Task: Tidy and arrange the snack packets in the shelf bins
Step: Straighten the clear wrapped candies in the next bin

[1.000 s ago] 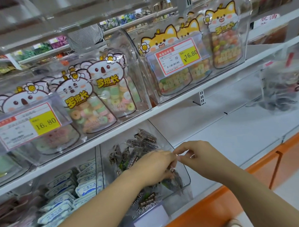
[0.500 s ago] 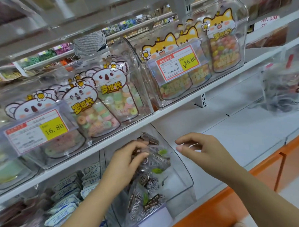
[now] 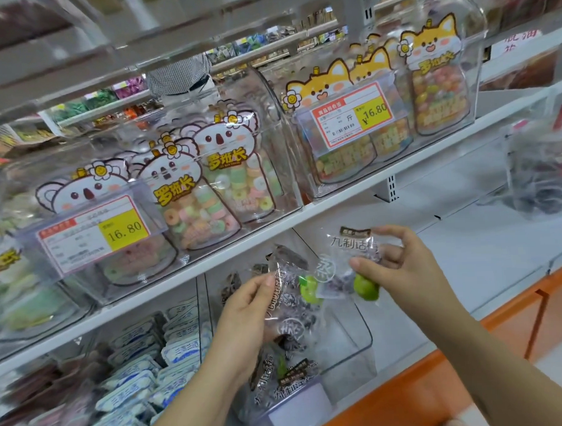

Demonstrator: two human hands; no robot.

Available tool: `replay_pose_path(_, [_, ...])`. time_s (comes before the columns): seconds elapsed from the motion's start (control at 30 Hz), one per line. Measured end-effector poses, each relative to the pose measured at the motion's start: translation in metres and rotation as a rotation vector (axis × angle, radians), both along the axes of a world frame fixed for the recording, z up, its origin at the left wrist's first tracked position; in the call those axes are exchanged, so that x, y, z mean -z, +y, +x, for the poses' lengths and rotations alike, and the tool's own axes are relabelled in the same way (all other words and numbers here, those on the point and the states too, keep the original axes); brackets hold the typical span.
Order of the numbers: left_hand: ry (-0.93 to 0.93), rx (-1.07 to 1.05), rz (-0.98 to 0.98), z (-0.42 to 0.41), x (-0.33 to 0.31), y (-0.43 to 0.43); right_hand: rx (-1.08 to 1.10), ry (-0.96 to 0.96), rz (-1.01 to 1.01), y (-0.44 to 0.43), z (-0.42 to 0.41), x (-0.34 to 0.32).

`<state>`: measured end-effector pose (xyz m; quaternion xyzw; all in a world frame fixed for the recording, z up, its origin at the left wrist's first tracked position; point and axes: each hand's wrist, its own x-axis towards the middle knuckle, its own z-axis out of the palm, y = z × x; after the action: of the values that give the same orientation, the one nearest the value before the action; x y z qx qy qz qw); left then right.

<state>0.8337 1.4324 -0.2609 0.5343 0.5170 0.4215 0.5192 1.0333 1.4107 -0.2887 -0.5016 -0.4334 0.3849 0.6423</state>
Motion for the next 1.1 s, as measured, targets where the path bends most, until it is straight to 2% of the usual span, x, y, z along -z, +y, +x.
replay_pose_path(0.03, [0.024, 0.0, -0.025, -0.003, -0.001, 0.0, 0.008, 0.02, -0.011, 0.0, 0.003, -0.001])
replay_pose_path(0.1, [0.073, 0.059, -0.088, -0.007, -0.004, 0.001, -0.111, 0.035, -0.031, -0.002, 0.005, -0.002])
replay_pose_path(0.2, [0.133, 0.262, -0.199, -0.009, -0.008, 0.007, -0.348, -0.103, -0.021, -0.008, -0.004, -0.002])
replay_pose_path(0.27, [0.087, 0.33, -0.243, -0.006, -0.011, 0.009, -0.334, -0.218, -0.017, -0.007, -0.008, 0.002])
replay_pose_path(0.37, [-0.047, 0.386, -0.276, 0.001, -0.018, 0.01, -0.337, -0.219, 0.005, -0.006, -0.007, 0.003])
replay_pose_path(0.43, [-0.088, 0.454, -0.247, 0.001, -0.021, 0.015, -0.29, -0.293, 0.077, -0.005, -0.009, 0.004])
replay_pose_path(0.47, [-0.036, 0.498, -0.194, 0.0, -0.023, 0.016, -0.224, -0.368, 0.106, -0.004, -0.011, 0.005])
replay_pose_path(0.57, [0.351, 0.602, 0.071, -0.004, -0.024, 0.023, -0.068, -0.561, 0.168, 0.0, -0.017, 0.008])
replay_pose_path(0.6, [0.424, 0.613, 0.12, -0.005, -0.022, 0.026, -0.053, -0.627, 0.177, 0.001, -0.019, 0.009])
replay_pose_path(0.73, [0.62, 0.647, 0.197, -0.014, -0.01, 0.032, -0.107, -0.895, 0.089, 0.006, -0.025, 0.017])
replay_pose_path(0.83, [0.767, 0.584, 0.273, -0.016, 0.005, 0.031, -0.195, -0.964, 0.039, 0.009, -0.024, 0.021])
replay_pose_path(0.97, [0.838, 0.441, 0.392, -0.01, 0.012, 0.024, -0.223, -1.044, 0.09, 0.012, -0.014, 0.017])
replay_pose_path(1.1, [0.949, 0.535, 0.357, -0.01, 0.023, 0.019, -0.254, -1.103, 0.119, 0.011, -0.018, 0.019])
